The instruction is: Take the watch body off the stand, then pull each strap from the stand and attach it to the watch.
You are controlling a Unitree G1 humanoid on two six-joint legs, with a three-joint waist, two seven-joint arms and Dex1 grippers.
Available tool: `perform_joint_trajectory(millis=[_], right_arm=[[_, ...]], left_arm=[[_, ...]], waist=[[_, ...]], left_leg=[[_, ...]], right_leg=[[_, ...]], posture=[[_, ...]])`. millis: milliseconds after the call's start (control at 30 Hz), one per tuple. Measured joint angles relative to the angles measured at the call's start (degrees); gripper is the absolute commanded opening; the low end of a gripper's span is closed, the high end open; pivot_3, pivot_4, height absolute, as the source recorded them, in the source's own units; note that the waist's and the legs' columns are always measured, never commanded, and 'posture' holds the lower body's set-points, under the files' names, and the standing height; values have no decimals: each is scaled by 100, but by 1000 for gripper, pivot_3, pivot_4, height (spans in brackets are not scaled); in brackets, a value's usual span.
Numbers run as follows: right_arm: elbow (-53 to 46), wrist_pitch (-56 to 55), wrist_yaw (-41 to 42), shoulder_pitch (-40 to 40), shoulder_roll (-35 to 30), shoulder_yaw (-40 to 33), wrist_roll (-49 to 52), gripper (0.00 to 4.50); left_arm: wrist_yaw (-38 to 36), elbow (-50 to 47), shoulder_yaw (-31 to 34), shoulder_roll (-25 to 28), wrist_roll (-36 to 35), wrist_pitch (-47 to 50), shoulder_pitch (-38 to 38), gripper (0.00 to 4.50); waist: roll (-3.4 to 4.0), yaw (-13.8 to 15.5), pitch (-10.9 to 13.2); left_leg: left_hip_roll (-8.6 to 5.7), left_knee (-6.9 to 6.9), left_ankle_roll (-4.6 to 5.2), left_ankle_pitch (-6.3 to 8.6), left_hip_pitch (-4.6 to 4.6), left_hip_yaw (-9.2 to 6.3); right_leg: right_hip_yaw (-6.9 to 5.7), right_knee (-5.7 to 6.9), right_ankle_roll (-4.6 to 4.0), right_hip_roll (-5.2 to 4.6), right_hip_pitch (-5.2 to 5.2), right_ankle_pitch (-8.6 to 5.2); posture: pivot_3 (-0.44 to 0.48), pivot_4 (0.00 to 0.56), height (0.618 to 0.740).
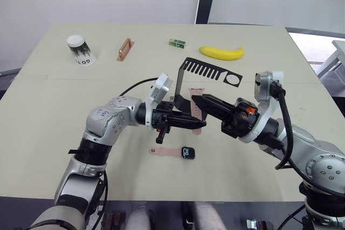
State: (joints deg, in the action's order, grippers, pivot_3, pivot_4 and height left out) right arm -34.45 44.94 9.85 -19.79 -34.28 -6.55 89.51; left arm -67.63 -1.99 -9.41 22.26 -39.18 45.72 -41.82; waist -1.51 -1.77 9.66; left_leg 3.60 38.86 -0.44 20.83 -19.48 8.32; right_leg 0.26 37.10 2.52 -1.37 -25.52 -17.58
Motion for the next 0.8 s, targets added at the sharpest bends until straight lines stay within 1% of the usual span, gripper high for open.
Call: perform_joint_trajectory(millis=[200,300,333,500,533,567,633,733,767,800], right_arm=[[0,0,1,4,-3,0,-9,17],[-14,4,12,27,-110,0,-29,0],[-33,9,33,44,-192,-14,-48,0],[-259,142,409,255,-922,-269,-72,0],[-308,164,532,346,-1086,-323,-139,0],[-424,177,725,488,-1295,-368,-309,0],[-720,175,1143,823,-1648,-403,-817,0],[-1118,91,1748,1310,-1960,-404,-1561,0],[-1194,72,1912,1458,-2058,-409,-1715,0],[-1312,7,2223,1828,-2245,-492,-2002,0]], left_arm=[[0,0,-1,10,1,7,0,0],[-32,-34,-6,155,1,92,6,952],[-70,-69,-5,270,2,107,12,1347],[-433,-263,-16,1033,194,-156,207,3976],[-490,-297,-46,1158,299,-281,295,4349],[-530,-389,-118,1271,465,-473,425,4431],[-533,-475,-351,1380,882,-941,694,4431],[-388,-471,-741,1379,1533,-1576,1071,4431],[-348,-469,-808,1370,1650,-1698,1141,4431],[-269,-468,-910,1313,1841,-1887,1212,4431]], waist=[[0,-1,0],[1,-6,0],[1,-9,1],[2,0,1],[2,5,1],[3,10,1],[2,19,1],[1,28,1],[1,31,1],[0,46,2]], left_leg=[[0,0,0,0,0,0],[0,-1,0,0,0,0],[0,-2,0,0,1,0],[1,-16,0,0,2,0],[0,-20,0,0,1,0],[-1,-26,1,0,1,0],[-2,-44,2,-1,3,0],[-3,-57,3,-2,0,0],[-3,-60,3,-2,2,1],[-3,-62,5,-2,-4,-2]], right_leg=[[0,0,0,0,0,0],[0,0,0,0,0,0],[0,0,0,0,0,0],[-1,-10,0,0,-1,0],[-1,-15,0,-1,-1,0],[-1,-21,0,-2,-1,0],[-1,-33,1,-3,0,0],[-4,-48,4,-2,-1,0],[-4,-51,5,-2,0,1],[-6,-59,7,-2,0,2]], posture=[[0,150,740],[0,150,740],[0,150,740],[0,150,740],[0,150,740],[0,150,740],[0,150,740],[0,150,740],[0,150,740],[0,150,740]])
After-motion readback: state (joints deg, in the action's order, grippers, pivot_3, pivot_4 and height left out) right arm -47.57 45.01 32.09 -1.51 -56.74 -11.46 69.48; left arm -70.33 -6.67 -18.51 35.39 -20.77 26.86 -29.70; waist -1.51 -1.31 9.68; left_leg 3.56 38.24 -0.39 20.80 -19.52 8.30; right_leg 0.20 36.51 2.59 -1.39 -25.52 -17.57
